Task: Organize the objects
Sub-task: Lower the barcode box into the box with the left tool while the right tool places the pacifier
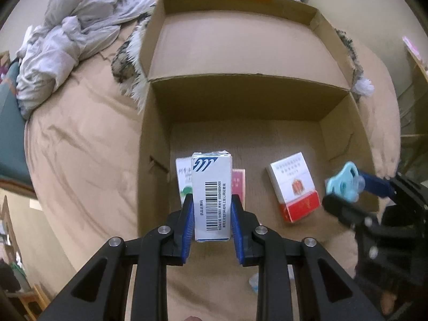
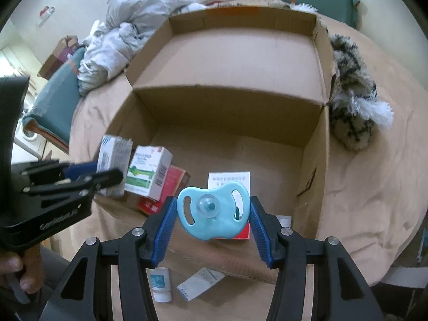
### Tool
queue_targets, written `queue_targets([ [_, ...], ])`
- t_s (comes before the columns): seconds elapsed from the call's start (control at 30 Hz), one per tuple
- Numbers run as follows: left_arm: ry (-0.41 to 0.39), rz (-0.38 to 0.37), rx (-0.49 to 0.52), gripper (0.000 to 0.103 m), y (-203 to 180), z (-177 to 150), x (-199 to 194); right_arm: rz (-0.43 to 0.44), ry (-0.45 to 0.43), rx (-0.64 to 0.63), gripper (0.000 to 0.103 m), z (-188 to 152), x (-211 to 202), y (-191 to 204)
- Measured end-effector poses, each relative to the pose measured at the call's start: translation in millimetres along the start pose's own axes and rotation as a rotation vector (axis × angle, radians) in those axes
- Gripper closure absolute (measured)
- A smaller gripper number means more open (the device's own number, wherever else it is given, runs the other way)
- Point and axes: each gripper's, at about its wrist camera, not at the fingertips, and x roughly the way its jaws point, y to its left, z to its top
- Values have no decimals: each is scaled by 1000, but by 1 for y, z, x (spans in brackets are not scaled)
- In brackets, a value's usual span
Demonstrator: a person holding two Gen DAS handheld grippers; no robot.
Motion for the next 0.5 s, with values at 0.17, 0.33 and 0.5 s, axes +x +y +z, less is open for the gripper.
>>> queue_targets([
  [0.17, 15, -14, 32, 80, -4, 1, 18, -31, 37, -12, 46, -2, 13, 3],
  [0.33, 27, 10, 69, 80, -4, 0, 34, -62, 78, -20, 46, -5, 26, 3],
  [0.5, 11, 34, 101, 80, -4, 2, 33, -116, 95, -49, 46, -7, 32, 2],
])
